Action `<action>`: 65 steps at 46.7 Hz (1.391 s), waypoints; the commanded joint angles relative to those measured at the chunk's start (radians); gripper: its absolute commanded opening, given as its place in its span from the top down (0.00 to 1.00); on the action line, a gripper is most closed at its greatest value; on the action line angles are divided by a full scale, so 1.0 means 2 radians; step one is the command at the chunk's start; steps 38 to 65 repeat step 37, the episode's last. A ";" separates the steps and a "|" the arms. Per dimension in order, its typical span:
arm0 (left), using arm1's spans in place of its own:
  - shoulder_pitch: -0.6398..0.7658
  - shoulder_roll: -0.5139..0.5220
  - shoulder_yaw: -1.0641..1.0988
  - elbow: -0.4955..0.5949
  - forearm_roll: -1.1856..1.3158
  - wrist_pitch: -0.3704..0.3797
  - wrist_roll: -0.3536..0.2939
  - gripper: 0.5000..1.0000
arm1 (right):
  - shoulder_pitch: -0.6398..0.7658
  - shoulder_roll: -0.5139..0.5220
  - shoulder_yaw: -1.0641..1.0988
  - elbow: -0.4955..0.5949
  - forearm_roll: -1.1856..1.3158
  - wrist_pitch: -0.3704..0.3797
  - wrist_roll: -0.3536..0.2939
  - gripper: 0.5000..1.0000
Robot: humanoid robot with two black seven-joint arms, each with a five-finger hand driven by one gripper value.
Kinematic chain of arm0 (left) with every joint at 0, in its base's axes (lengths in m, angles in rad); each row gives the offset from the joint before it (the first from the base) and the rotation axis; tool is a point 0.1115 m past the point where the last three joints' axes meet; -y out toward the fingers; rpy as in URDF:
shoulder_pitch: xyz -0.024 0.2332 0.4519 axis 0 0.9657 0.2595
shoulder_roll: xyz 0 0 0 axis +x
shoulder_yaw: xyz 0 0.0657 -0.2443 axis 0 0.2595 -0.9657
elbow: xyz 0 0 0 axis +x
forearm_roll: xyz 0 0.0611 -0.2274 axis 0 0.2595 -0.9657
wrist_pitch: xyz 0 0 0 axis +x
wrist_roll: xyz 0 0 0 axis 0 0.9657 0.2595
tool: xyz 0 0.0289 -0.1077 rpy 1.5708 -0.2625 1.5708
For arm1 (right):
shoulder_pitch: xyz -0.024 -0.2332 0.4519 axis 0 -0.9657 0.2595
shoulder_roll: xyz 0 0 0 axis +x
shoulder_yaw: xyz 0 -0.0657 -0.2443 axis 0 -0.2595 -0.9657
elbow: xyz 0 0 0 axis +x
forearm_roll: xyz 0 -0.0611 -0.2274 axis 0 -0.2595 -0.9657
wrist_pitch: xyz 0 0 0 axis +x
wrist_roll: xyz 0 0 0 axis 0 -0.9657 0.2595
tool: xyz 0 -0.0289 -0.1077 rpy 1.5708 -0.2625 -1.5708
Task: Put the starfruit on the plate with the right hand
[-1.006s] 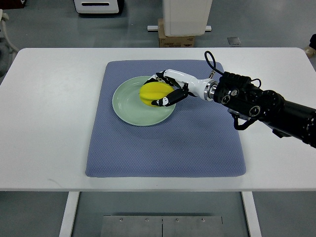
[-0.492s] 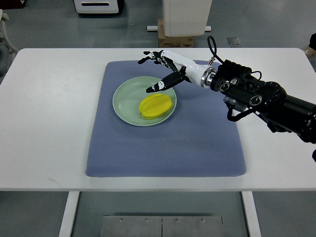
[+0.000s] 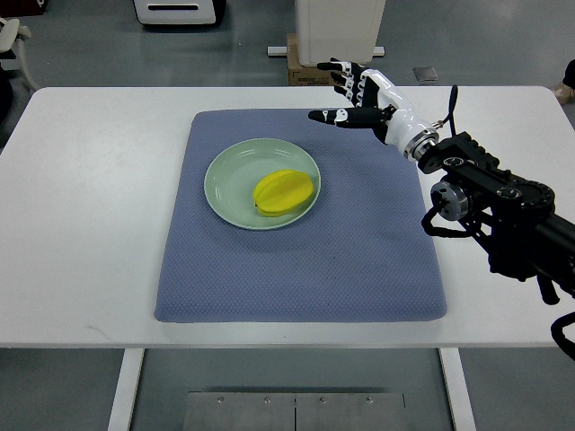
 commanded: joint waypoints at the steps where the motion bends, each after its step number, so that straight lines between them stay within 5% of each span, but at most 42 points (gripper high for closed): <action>1: 0.000 0.000 0.000 0.000 0.000 0.000 0.000 0.00 | -0.012 -0.010 0.015 0.000 0.038 0.002 -0.008 0.00; 24: 0.000 0.000 0.000 0.000 0.000 0.000 0.000 0.00 | -0.070 -0.028 0.122 -0.005 0.232 -0.006 -0.055 0.00; 65: 0.000 0.000 0.000 0.000 0.000 0.000 0.000 0.00 | -0.095 -0.027 0.138 -0.005 0.230 -0.007 -0.054 0.00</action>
